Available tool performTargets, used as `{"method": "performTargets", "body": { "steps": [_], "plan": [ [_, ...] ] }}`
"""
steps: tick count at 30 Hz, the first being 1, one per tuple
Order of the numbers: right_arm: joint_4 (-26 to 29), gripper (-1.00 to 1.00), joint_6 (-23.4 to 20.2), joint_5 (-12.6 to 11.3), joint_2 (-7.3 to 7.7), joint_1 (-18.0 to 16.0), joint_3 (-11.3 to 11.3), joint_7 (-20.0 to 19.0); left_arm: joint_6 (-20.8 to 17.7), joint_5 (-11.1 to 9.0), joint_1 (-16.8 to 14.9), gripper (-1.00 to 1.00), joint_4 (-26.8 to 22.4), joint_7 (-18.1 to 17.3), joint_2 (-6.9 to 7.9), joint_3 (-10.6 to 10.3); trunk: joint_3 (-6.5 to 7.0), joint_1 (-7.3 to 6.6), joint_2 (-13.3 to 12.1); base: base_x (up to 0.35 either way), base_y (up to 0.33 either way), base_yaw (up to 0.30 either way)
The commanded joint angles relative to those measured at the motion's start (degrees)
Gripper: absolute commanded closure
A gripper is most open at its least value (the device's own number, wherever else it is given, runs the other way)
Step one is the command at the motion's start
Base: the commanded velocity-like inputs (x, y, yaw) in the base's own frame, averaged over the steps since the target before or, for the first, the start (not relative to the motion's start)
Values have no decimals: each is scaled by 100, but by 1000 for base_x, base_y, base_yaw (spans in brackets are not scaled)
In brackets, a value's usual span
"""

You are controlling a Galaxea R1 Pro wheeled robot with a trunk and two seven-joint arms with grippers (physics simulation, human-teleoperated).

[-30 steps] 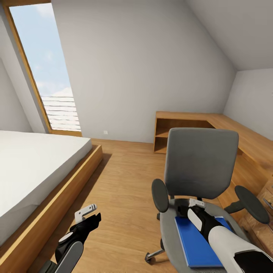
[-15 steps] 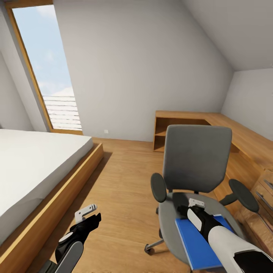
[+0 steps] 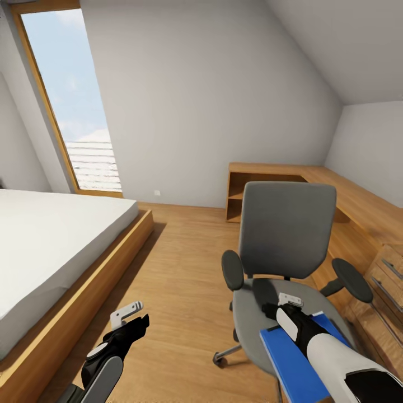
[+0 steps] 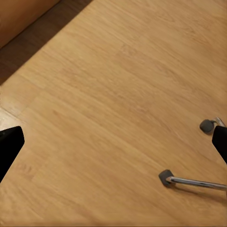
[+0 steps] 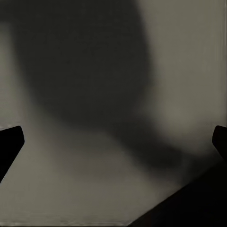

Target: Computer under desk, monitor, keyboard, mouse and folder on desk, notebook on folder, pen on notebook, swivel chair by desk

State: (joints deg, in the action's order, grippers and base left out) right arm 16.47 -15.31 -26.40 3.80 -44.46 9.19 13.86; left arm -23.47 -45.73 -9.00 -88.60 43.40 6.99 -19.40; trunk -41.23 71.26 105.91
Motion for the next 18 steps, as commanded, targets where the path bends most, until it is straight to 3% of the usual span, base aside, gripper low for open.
{"method": "performTargets", "body": {
  "steps": [1,14,18],
  "plan": [
    [14,-100,-33,-43,4,-1,48,38,-13,-32,-6,-100,-8,45,5,-12,-6,-2,3,-140,0,0],
    [17,-100,-24,-23,-2,-1,50,38,-15,-34,-6,-100,-8,45,4,-12,-6,-2,3,-54,0,0],
    [22,-100,-3,-23,-2,-1,54,38,-14,-33,-6,-100,-8,45,4,-12,66,-90,-157,-1,0,0]
  ]
}}
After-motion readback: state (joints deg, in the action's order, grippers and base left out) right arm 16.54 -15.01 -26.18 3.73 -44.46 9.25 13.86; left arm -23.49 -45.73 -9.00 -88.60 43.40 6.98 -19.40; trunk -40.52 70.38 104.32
